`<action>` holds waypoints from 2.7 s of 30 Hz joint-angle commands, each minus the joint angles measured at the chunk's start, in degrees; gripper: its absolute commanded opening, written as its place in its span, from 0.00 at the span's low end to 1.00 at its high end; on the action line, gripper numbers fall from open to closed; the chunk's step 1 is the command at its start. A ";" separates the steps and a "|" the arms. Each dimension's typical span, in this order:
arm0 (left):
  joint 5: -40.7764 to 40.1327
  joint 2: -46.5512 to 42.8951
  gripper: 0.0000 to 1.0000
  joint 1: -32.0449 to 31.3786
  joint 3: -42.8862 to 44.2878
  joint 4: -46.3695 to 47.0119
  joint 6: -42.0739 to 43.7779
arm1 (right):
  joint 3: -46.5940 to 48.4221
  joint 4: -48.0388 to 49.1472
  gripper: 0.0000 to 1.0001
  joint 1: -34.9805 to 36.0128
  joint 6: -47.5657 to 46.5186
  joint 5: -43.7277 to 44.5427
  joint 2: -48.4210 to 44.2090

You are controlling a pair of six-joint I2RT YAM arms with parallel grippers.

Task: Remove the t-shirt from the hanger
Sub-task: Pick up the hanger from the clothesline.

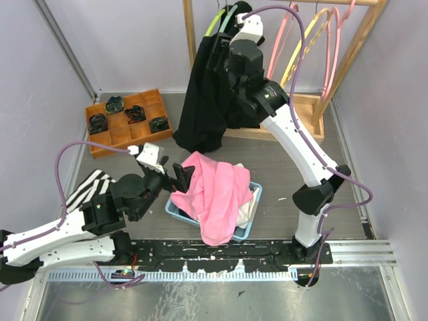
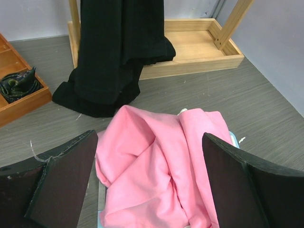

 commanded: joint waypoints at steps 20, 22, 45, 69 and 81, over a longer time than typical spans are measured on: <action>-1.15 -2.09 0.98 0.18 -0.76 1.79 -0.78 | 11.08 0.85 0.62 -0.15 4.69 -6.38 9.73; -1.25 -2.27 0.98 0.18 -0.95 1.80 -0.79 | 11.53 0.67 0.62 -0.11 5.39 -6.12 10.19; -1.48 -3.17 0.98 0.19 -1.30 1.46 -0.82 | 15.13 -0.87 0.62 -0.09 9.02 -5.44 12.88; 0.93 0.27 0.98 0.19 -0.58 4.21 -1.03 | -3.44 -2.79 0.62 -0.35 -0.12 5.27 -3.17; 1.07 1.13 0.98 0.15 -0.03 4.43 -0.89 | -3.16 -3.26 0.58 -3.91 -0.89 3.51 -3.44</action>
